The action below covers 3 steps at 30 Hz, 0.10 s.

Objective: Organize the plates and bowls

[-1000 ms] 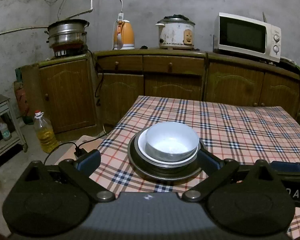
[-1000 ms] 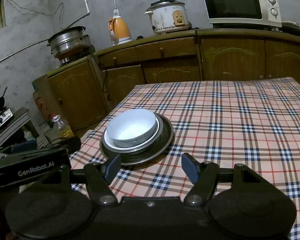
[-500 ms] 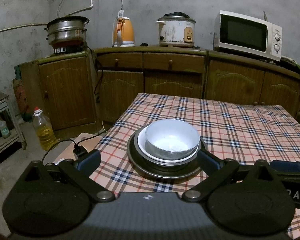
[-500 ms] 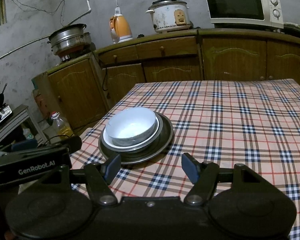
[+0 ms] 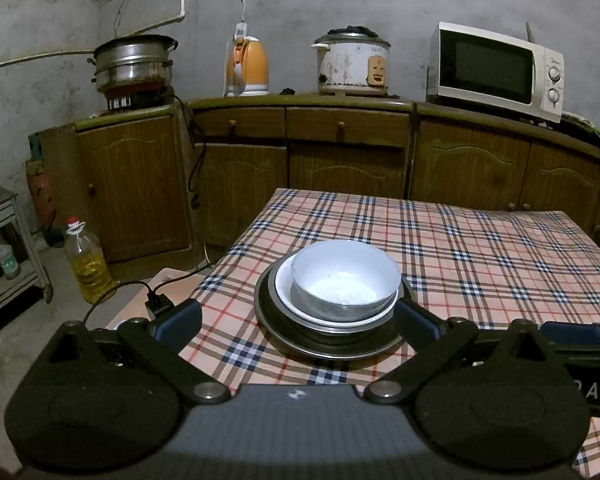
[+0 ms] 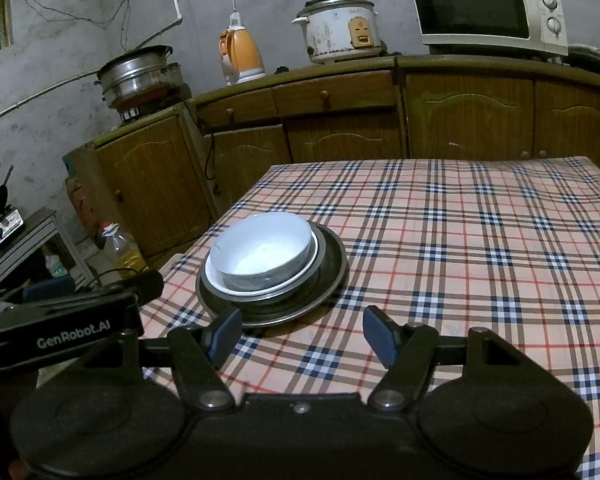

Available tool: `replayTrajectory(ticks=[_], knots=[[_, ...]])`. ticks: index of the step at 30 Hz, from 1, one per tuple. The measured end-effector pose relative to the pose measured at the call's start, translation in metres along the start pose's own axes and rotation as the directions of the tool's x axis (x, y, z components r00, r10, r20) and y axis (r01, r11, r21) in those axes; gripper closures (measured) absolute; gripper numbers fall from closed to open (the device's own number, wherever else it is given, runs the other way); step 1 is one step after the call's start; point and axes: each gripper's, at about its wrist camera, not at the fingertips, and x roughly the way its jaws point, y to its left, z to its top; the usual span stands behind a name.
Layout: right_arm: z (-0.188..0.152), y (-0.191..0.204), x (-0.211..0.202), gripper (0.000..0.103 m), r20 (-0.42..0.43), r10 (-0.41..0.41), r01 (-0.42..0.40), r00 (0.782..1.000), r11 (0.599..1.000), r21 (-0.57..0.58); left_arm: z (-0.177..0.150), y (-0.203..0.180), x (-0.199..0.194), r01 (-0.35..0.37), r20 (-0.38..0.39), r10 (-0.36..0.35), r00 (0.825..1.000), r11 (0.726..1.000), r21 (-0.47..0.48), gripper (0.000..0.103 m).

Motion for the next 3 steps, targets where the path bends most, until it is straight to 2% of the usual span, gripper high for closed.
replayTrajectory(ticks=[3], knots=[[-0.0008, -0.0016, 0.0029, 0.023, -0.006, -0.004, 0.004, 1.000, 1.000, -0.001, 0.0001, 0.0003, 0.0010, 0.000, 0.002, 0.000, 1.000, 1.000, -0.011, 0.000]])
